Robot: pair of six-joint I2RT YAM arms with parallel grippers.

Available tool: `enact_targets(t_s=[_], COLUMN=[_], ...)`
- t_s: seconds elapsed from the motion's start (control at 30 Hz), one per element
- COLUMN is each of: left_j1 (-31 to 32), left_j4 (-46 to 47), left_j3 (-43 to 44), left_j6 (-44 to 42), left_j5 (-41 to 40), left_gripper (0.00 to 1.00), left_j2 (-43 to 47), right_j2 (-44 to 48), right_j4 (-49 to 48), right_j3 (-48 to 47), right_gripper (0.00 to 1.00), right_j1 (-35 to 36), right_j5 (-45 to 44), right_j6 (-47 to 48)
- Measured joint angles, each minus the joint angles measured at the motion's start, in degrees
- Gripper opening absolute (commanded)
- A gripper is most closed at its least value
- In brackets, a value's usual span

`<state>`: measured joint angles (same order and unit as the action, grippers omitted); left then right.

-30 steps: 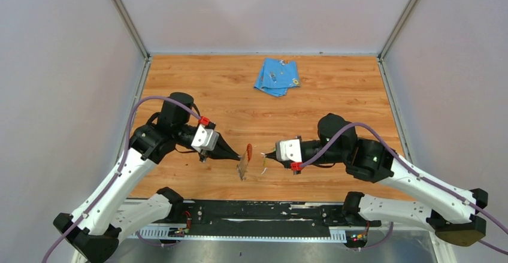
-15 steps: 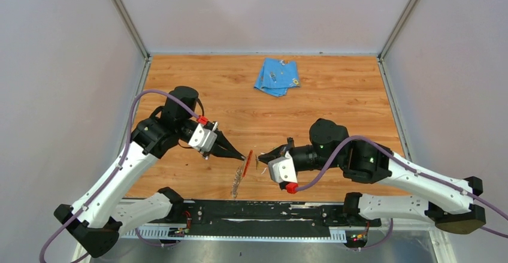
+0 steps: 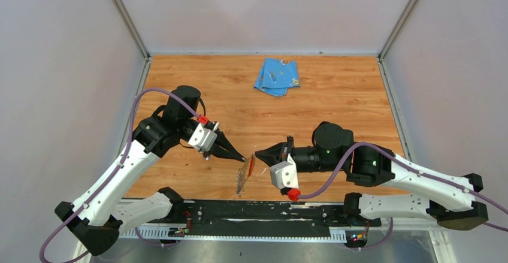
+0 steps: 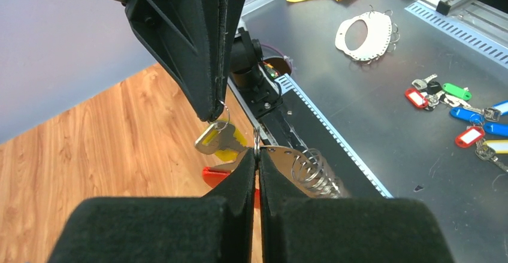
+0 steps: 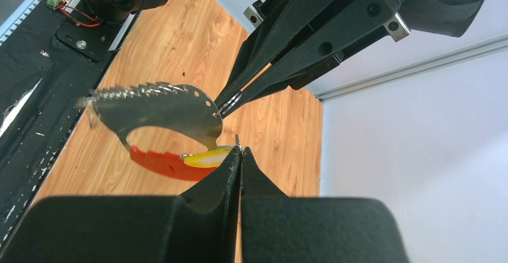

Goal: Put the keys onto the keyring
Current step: Insert the key onto the keyring.

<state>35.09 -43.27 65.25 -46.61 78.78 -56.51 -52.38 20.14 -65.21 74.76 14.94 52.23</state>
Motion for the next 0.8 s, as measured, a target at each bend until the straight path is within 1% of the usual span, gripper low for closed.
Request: enact_targets(t_s=[0.8], left_j1=[0.02], left_j4=[0.13], left_j3=[0.13], left_j6=[0.35], left_j5=[0.07], left_gripper=[0.0], left_j2=[0.0], right_j2=[-1.03], right_j4=[-0.48], right_j3=[0.0], right_gripper=[0.0], right_j1=[1.79], right_j5=[0.0], right_j6=[1.05])
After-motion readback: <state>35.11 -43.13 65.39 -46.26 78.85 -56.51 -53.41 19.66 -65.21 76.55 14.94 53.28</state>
